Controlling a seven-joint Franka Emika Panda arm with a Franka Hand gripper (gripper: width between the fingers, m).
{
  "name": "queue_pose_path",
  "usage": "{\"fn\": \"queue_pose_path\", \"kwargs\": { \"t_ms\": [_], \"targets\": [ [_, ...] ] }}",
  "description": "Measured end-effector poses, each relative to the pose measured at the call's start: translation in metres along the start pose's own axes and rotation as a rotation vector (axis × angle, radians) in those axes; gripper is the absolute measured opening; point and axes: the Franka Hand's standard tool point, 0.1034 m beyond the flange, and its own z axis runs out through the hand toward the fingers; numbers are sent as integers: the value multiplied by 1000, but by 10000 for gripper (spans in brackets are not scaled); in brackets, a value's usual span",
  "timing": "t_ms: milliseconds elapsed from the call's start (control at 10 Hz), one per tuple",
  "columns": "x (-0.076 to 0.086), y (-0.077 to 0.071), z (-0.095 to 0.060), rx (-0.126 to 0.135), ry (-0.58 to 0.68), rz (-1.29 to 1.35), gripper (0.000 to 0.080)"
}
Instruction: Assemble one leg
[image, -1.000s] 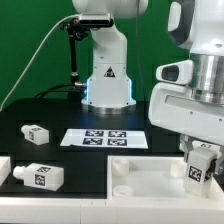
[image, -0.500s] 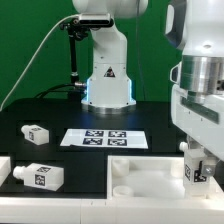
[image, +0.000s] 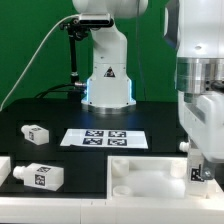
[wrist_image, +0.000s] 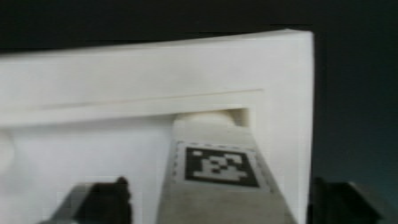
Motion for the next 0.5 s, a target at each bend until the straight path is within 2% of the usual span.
{"fn": "queue_pose_path", "kwargs": {
  "t_ms": [100,200,300,400,500],
  "targets": [
    [0,-1,-1,1,4,-142,604],
    [1,-2,-2,-1,7,-443,639],
    [1,-1,-3,7,8,-543,639],
    [5,1,-3,44,32,-592,647],
    [7,2,-2,34,36,-668,649]
  ]
}}
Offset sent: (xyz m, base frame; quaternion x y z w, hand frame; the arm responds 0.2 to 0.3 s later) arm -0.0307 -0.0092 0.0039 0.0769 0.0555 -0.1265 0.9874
